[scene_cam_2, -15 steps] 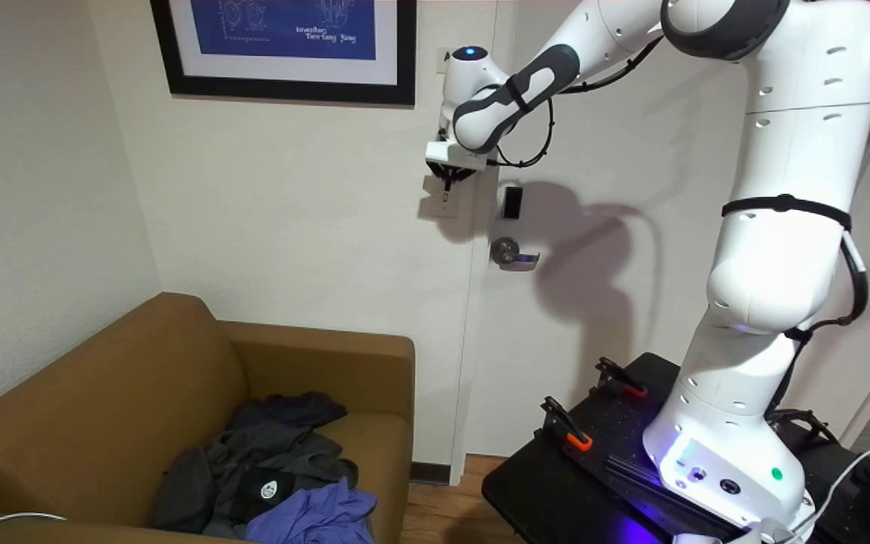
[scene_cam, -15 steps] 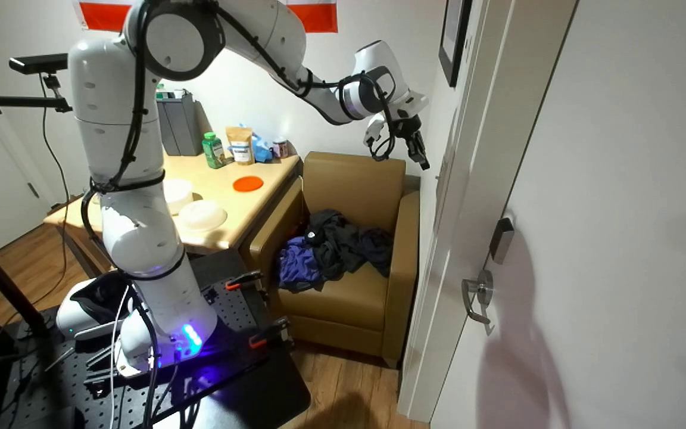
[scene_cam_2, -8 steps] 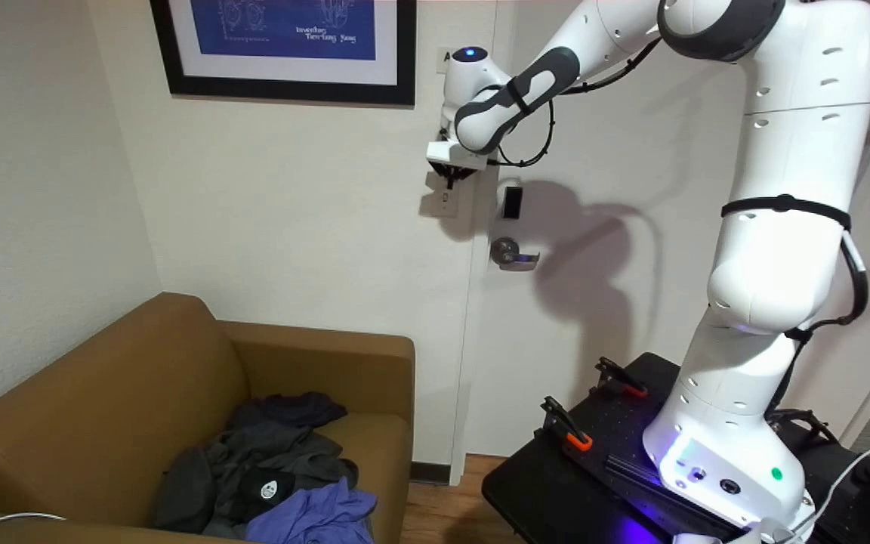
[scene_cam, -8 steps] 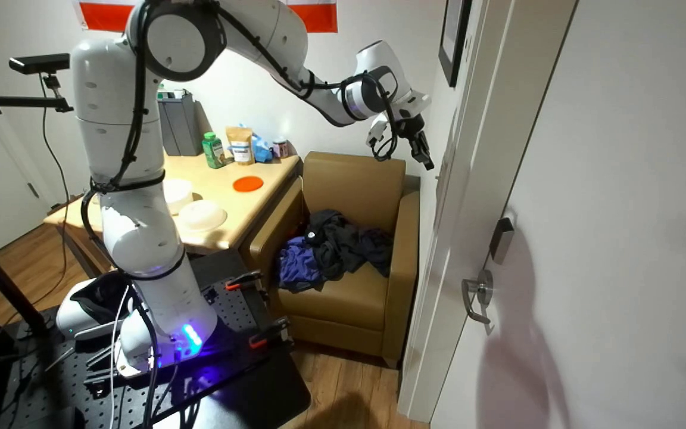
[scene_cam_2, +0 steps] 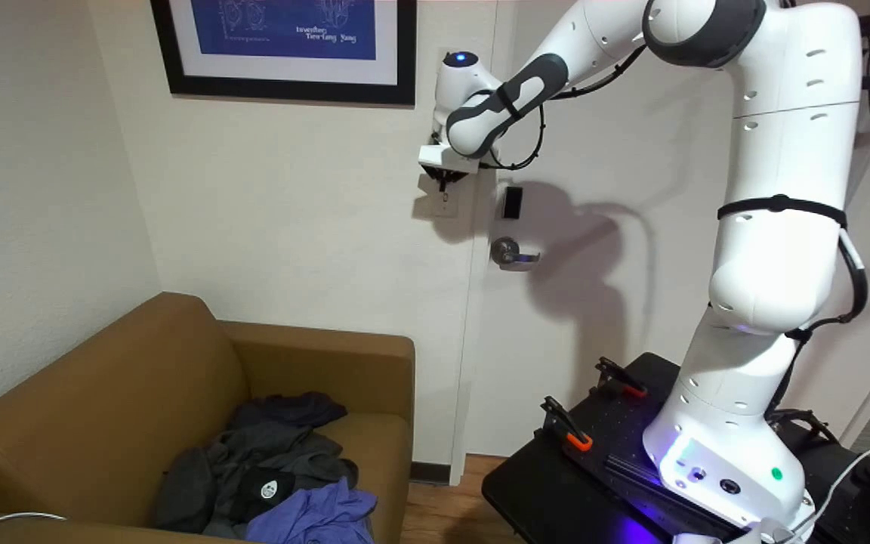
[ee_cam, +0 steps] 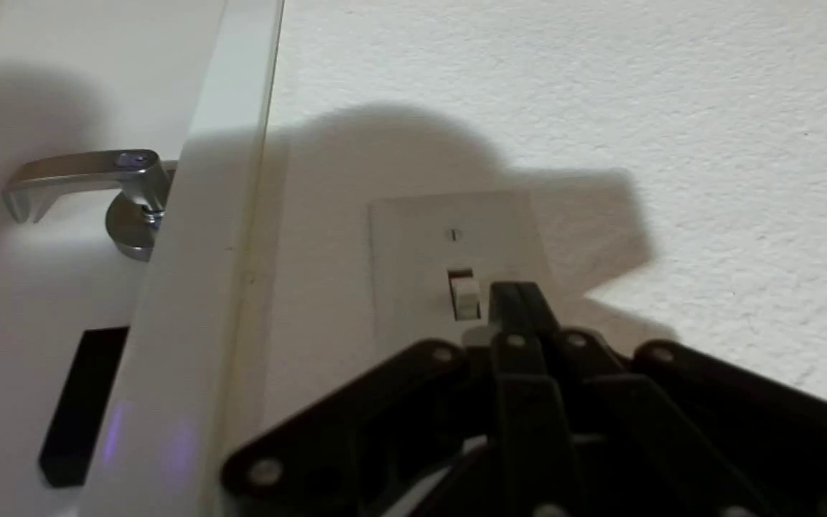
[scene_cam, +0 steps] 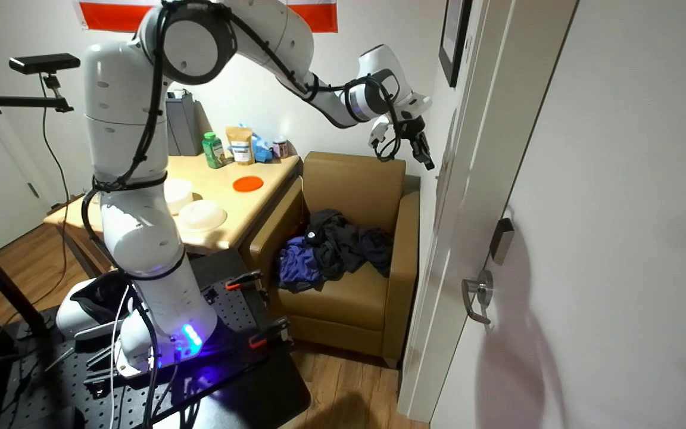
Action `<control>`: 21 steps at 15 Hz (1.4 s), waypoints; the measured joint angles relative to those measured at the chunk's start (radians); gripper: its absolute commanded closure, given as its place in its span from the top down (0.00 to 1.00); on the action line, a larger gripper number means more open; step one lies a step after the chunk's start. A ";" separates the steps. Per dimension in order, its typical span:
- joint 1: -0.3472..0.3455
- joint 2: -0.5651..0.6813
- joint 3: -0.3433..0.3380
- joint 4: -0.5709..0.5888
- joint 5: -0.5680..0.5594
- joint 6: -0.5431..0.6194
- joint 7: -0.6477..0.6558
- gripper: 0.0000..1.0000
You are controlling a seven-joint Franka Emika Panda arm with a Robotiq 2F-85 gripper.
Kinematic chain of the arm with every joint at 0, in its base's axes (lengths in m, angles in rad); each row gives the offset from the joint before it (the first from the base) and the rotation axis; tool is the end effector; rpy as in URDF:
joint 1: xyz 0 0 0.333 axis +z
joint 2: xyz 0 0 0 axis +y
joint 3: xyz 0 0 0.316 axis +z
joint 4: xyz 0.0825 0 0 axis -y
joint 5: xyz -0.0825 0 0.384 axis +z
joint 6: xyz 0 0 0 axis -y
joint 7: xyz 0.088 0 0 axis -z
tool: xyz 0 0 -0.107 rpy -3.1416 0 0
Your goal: Turn off the light
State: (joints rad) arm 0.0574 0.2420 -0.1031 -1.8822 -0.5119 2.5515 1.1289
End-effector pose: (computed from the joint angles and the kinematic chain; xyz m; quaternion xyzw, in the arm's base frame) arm 0.6491 -0.0188 0.4266 0.8842 -0.3729 0.2745 0.0609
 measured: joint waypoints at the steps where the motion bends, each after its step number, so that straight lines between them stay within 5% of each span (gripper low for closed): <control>1: 0.002 0.007 -0.001 0.005 0.000 0.001 0.000 0.00; 21: 0.011 0.053 -0.046 0.011 0.012 0.035 0.038 0.00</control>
State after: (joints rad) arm 0.0682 0.2946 -0.1494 -1.8709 -0.4999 2.5864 1.1666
